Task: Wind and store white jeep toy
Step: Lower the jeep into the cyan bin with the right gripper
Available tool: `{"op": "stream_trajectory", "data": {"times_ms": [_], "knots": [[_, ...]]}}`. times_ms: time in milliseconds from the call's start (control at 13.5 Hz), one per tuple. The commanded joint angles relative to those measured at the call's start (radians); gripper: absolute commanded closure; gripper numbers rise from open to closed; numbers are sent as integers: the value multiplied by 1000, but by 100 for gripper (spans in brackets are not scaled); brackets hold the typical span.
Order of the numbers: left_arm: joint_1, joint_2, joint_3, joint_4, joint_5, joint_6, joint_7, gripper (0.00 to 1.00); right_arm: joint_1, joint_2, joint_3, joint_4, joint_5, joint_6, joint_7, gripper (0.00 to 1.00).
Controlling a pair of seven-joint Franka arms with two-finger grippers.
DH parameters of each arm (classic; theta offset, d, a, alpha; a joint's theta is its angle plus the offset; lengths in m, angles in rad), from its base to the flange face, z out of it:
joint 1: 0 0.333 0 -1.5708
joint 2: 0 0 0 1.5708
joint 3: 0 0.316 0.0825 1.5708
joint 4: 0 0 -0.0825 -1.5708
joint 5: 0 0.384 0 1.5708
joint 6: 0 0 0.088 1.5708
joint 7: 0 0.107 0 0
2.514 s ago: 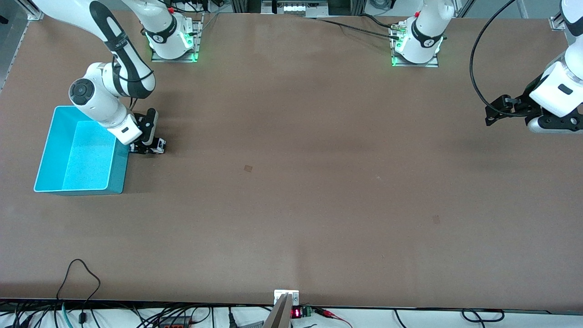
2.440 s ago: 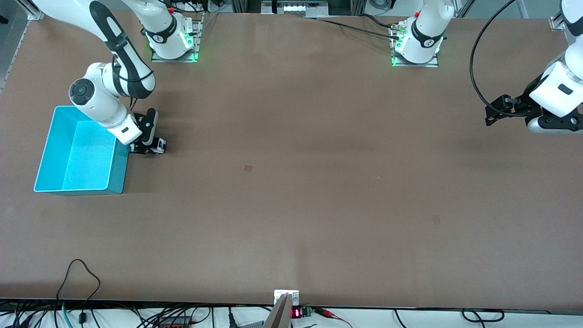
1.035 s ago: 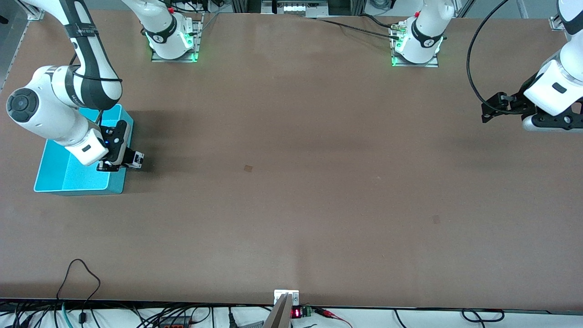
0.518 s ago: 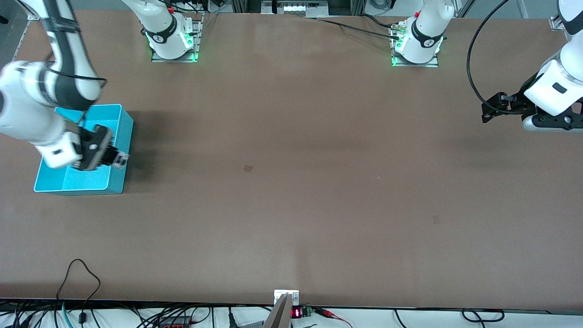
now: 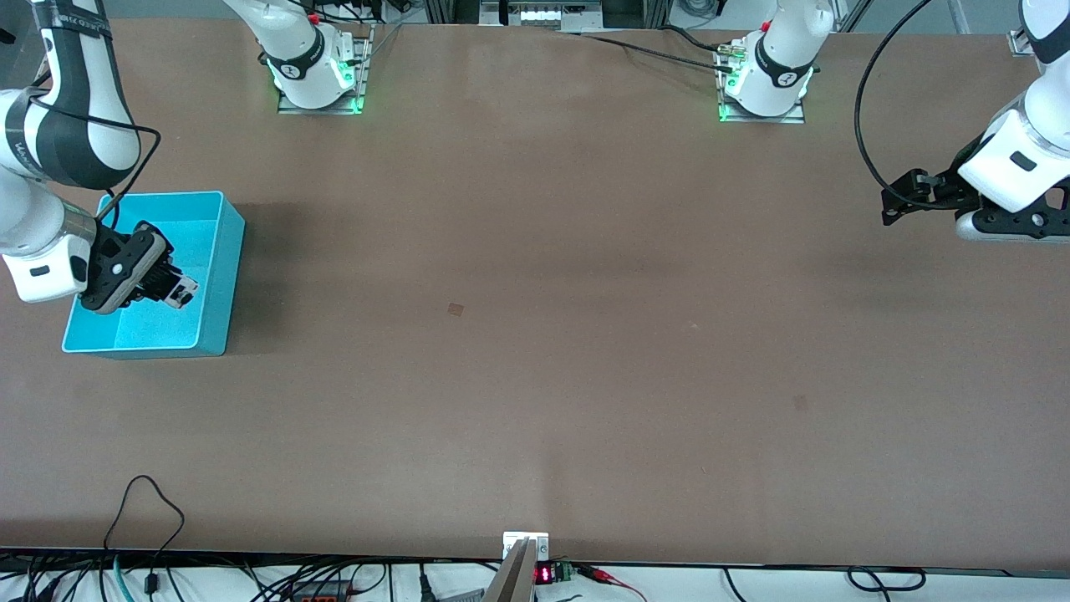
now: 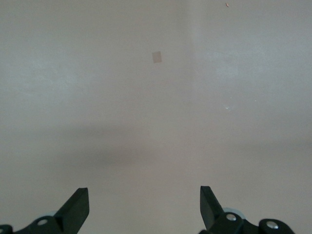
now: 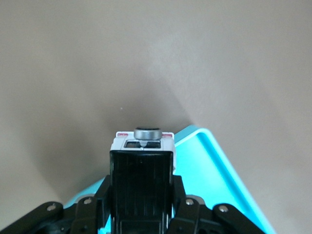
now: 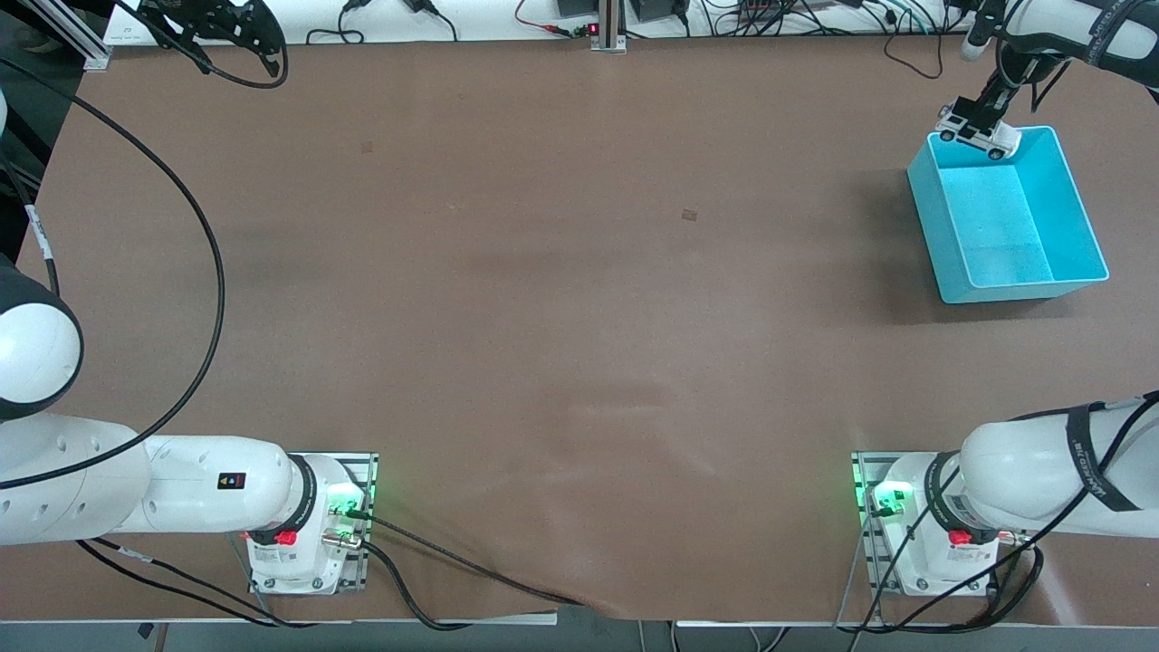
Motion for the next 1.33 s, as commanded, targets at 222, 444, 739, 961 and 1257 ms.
{"op": "stream_trajectory", "data": {"times_ms": [222,444,739,961,1257], "knots": [[18,6,-14,27,-15,-26,8,0,-31,20,1,-32,-101,-69,526,100],[18,9,-14,29,-15,-23,6,0,-69,52,-1,-48,-141,-57,650,100],[18,8,-13,27,-15,-32,6,0,-138,106,-1,-51,-143,23,739,100],[18,6,-14,29,-15,-35,4,0,-167,109,-1,-109,-144,79,834,100],[18,8,-14,27,-15,-35,1,0,-213,114,-2,-244,-158,291,839,100]]}}
